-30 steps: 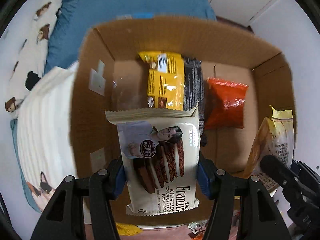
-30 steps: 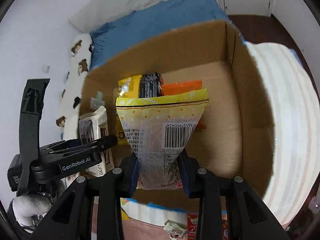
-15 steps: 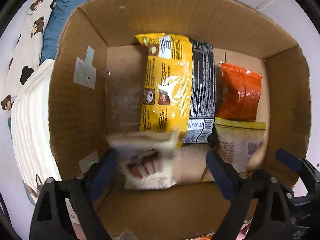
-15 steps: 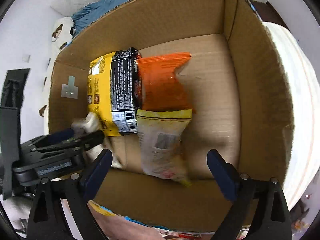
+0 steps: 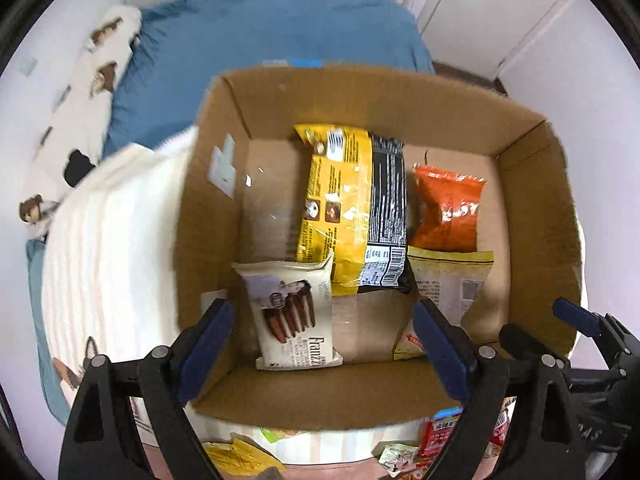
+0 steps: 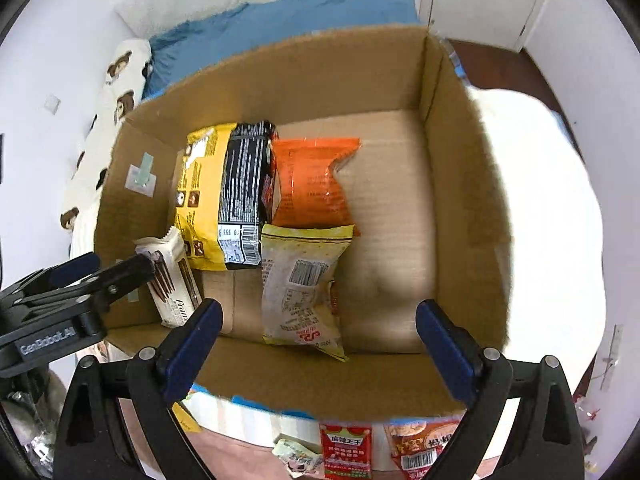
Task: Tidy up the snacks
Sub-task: 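Lower both packets into the box and open both tools, then grasp the orange bag with left tool while right grasps oat bar packet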
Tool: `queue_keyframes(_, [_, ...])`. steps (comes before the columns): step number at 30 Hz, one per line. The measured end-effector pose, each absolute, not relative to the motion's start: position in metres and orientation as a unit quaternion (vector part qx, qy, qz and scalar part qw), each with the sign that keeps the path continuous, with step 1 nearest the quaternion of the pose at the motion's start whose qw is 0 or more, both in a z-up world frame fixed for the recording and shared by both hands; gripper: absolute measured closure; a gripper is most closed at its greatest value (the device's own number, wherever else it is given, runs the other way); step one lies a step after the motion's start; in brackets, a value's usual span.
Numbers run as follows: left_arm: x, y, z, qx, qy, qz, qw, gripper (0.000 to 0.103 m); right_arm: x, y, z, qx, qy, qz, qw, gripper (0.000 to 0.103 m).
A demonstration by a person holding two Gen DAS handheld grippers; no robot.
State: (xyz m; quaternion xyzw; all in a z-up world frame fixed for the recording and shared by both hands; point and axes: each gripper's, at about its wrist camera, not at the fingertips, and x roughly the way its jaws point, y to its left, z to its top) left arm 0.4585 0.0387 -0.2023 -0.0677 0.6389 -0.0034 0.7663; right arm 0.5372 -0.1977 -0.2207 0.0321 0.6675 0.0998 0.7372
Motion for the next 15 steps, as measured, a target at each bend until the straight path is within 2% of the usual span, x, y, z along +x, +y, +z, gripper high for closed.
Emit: queue_keyframes(15, [0.376,0.031,-0.132,-0.032,0.526,0.021,0.85,0.011,0.454,-0.208,-0.144,0.023,0.567,0.118,0.815,0.004])
